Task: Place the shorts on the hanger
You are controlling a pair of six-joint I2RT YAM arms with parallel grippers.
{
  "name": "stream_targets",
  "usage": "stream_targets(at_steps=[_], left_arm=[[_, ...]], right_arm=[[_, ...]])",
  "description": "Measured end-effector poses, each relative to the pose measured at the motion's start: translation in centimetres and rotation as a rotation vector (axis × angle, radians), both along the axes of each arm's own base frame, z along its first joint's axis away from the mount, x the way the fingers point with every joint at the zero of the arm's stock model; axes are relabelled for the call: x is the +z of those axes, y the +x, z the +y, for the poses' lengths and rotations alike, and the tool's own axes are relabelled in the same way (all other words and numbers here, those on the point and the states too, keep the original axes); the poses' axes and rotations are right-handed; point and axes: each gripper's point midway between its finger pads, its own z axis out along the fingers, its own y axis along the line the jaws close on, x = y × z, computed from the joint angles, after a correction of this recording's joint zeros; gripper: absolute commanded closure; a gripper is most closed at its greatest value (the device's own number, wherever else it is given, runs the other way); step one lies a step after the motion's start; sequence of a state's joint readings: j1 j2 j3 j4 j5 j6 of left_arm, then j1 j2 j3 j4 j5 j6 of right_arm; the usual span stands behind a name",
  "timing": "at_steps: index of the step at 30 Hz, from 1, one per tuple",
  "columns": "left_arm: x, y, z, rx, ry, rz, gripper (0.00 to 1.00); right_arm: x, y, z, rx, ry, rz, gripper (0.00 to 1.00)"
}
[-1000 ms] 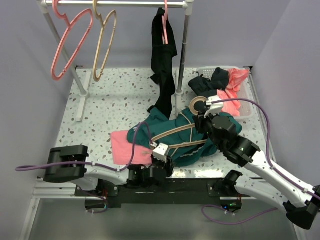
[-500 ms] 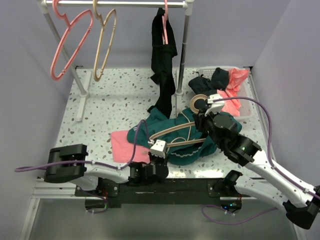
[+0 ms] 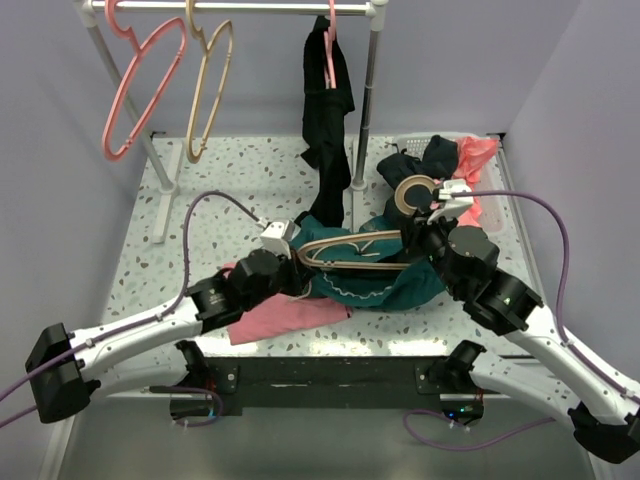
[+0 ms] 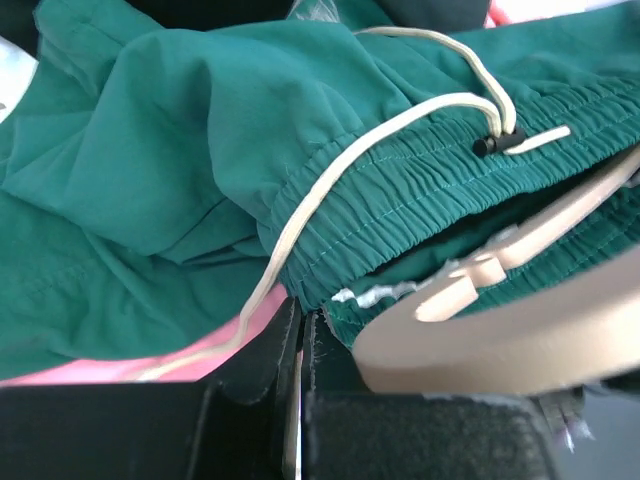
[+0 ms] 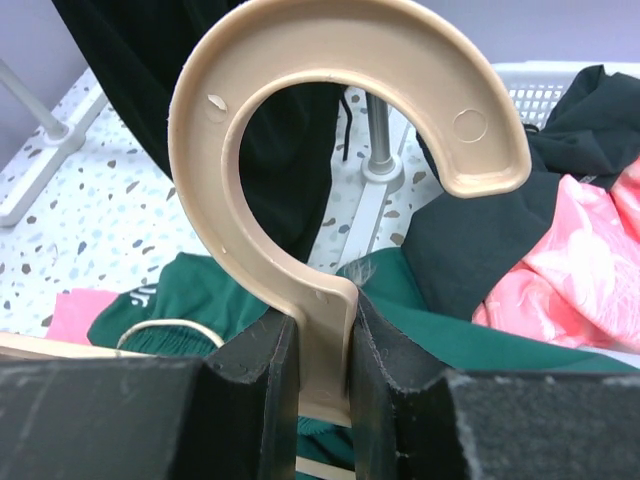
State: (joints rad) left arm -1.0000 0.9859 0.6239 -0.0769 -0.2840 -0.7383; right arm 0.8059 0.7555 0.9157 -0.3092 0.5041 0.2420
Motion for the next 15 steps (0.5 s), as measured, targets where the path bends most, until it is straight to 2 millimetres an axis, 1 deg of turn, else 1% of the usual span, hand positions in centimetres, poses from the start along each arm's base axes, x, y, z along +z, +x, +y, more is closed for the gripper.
stream_targets(at_steps=[3,7,9,11,15], left_arm=[[0.7,0.8,1.1,-0.033,0.016,0.060,1.00],[1.8,2.1,3.1,-0.032,0.021,0.116,1.00],[3.1,2.3,3.7,-0.050,0.011,0.132,1.00],[4.5,2.4,3.8,-0.074,-0.003,0.135,1.00],[7.8,2.0,3.6,-0.129,-0.017,0.117,1.00]], right_arm=[[0.1,-0.1,-0.2,-0.005,0.000,-0.002,1.00],[-0.4,-0.4,-0.3,0.004,-0.025,0.015,1.00],[-0.4,-0.4,-0.3,0.005,-0.028,0.016,1.00],[-0.1,-0.5,-0.5,0.003,-0.030,0.014,1.00],[1.4,-0.5,-1.1,-0.025,-0.017,-0.009,1.00]])
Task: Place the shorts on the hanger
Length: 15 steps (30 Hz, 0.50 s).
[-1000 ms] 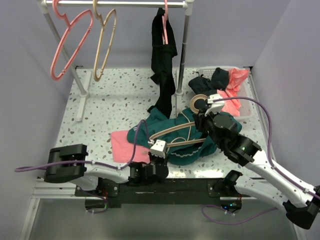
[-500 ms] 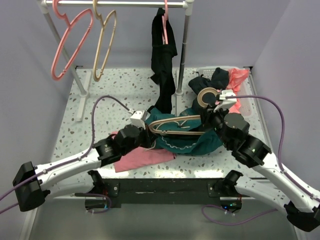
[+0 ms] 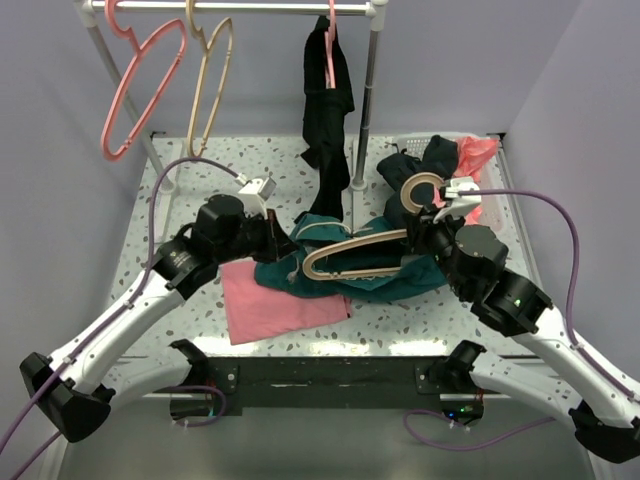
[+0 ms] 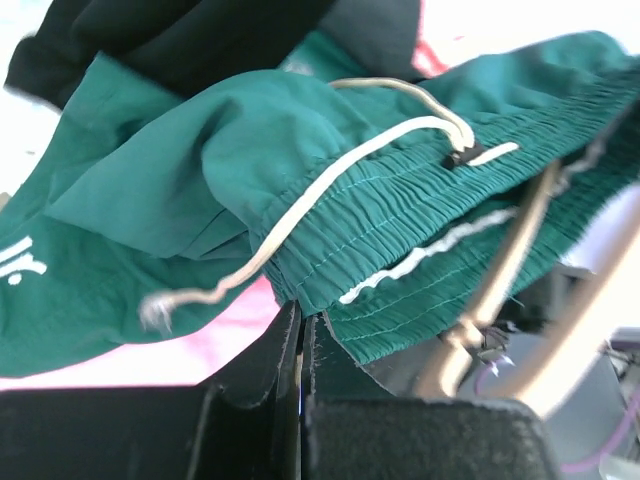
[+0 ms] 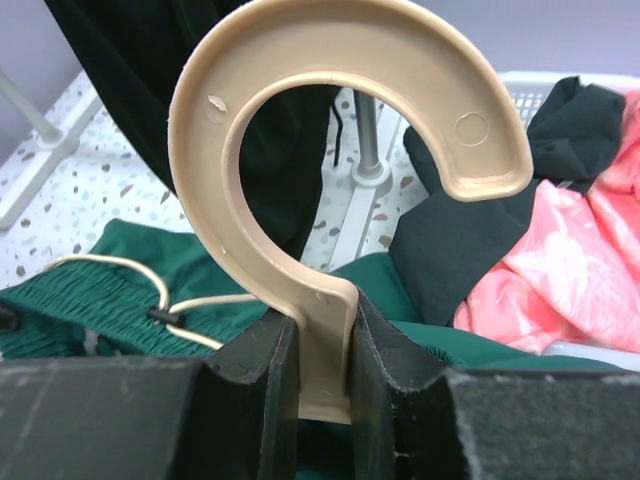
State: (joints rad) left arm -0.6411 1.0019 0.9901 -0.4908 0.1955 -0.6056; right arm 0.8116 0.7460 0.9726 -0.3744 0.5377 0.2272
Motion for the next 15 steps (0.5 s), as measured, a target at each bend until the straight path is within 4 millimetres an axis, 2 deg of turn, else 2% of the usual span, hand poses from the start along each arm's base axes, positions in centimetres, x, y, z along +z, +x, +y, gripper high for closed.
stream_targets(at_steps=[4,8,12,15], left_arm=[[3.0,-0.7,0.0,-0.045,-0.009,-0.034,1.00],[4.0,-1.4,0.3,-0.066,0.005,-0.031,1.00],[5.3,-2.4,0.5,-0.090,0.000,-0.015,1.00],[7.9,-2.9,0.4,-0.106,-0.030,-0.037,1.00]], right_arm=[[1.8,0.3,-0.8,-0.050,0.022,-0.031,1.00],[3.5,1.1,-0.9,-0.087,0.028,-0.062,1.00],[4.3,1.9,-0.7,-0.111,0.011,-0.085,1.00],[4.9,2.3,-0.6,-0.116,0.006,-0.110,1.00]])
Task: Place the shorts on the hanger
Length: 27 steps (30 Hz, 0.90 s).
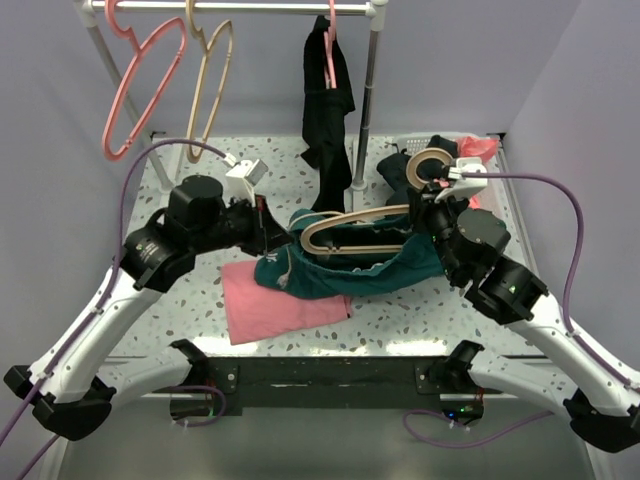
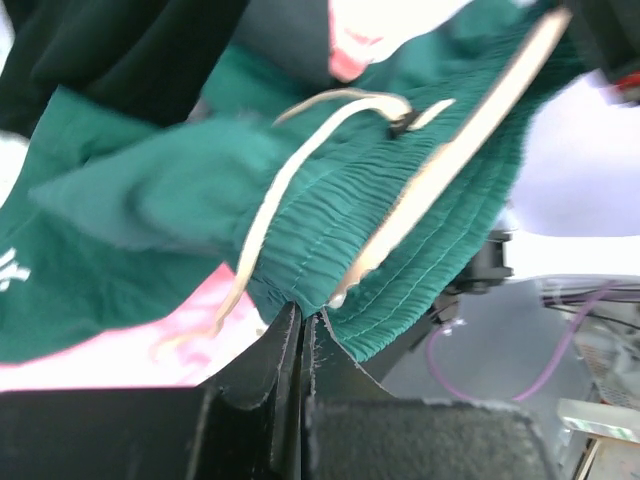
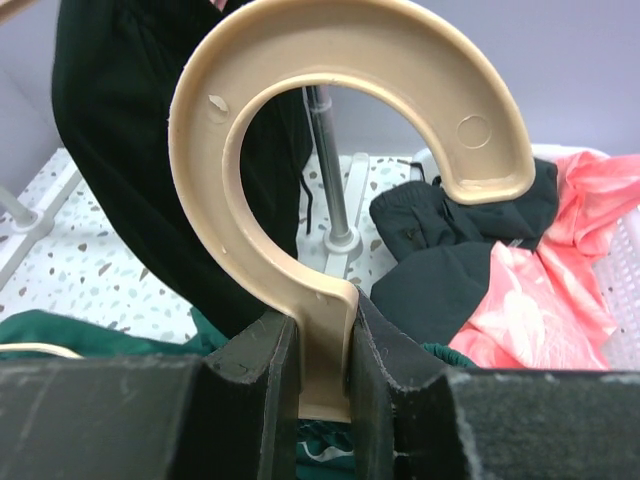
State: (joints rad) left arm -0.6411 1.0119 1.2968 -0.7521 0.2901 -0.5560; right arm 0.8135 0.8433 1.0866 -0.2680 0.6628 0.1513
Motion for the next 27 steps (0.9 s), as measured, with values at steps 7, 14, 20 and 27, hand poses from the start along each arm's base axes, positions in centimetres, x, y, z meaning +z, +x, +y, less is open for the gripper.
stream_targets(at_steps=[7,14,20,27], left_arm=[[5.8,-1.2,-1.2,-0.063,-0.136,-0.018,1.00],[9.4,-0.9,-2.5,-0.082,-0.241,-0.003,1.00],[11.1,-0.6,-3.7,-0.114,-0.317,-0.007,1.00],[8.2,0.6,-4.2,-0.083,-0.290,0.033,0.84]], right_arm=[[3.6,0.5,0.2,-0.005,0.011,-0.079,1.00],[6.0,0.1,2.3,0.008,-0.042,-0.128,1.00],[5.3,-1.0,6.0,0.080,-0.093,-0.132,1.00],[4.5,-1.5,7.1,0.104,-0.120,-0.113,1.00]])
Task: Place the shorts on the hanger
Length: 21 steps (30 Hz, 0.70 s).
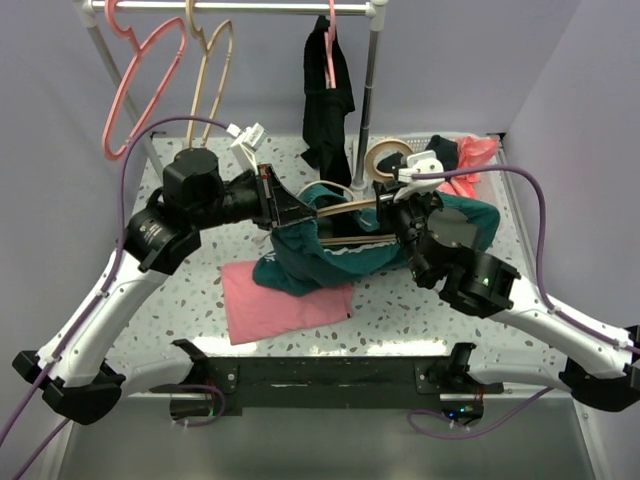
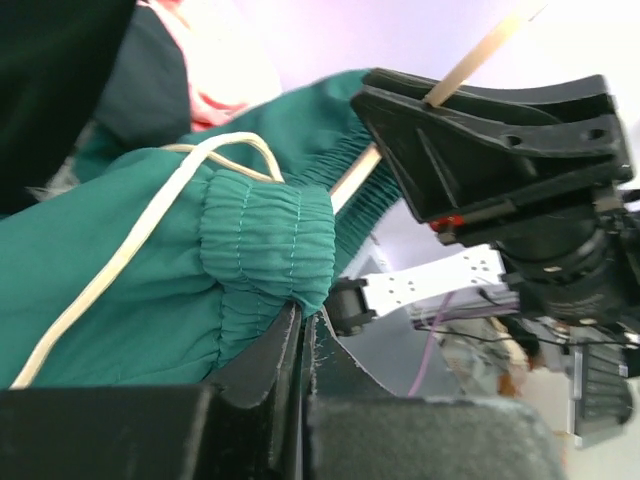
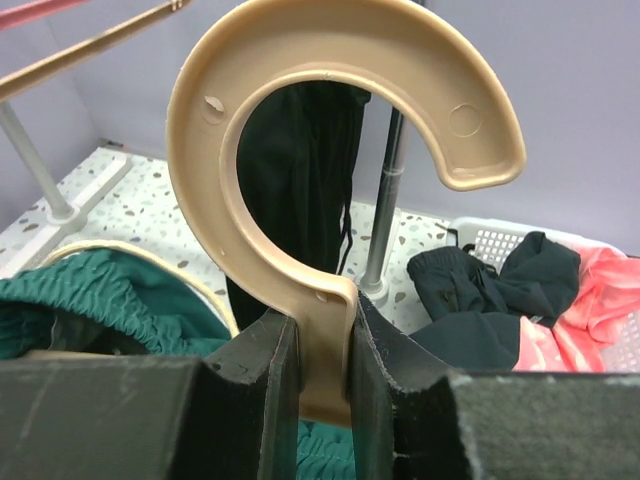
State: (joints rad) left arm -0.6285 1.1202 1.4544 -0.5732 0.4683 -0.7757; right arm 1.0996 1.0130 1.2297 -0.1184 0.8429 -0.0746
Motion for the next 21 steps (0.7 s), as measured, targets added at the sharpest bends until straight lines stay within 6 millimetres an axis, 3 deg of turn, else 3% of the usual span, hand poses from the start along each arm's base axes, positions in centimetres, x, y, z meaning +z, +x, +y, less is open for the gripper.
stream_targets(at_steps=[2,5,6,9,13,15,21], left_arm=[[-0.4,0.4,0.3,0.021,0.025,-0.016,0.73],[-0.1,0.8,0.7,0.031,0.067,-0.063,0.47],[0.6,0.9,0.8,0.030,0.073,-0.095,0.36],[3.5,1.1,1.1,0.026,0.077,-0.215,0.24],[7.2,0.3,2.2,0.024,0.065,-0.389,0.18],[8.0,-0.3,3.0,0.025,0.073,-0.457,0.16],[9.8,-4.0,7.1,0.058,0.113,-0.701,0.19]], right_arm=[[-0.1,-0.1,0.3,0.014,-0.016,0.019,1.00],[1.1,-0.3,1.2,0.060,-0.013,0.040,1.00],[1.5,-0.4,1.4,0.073,-0.008,0.048,1.00],[2.9,-0.9,1.7,0.105,0.032,0.057,1.00],[5.6,-1.9,1.8,0.164,0.119,0.050,1.00],[6.4,-2.3,1.6,0.183,0.156,0.051,1.00],[5.7,-3.7,0.9,0.233,0.173,0.098,1.00]])
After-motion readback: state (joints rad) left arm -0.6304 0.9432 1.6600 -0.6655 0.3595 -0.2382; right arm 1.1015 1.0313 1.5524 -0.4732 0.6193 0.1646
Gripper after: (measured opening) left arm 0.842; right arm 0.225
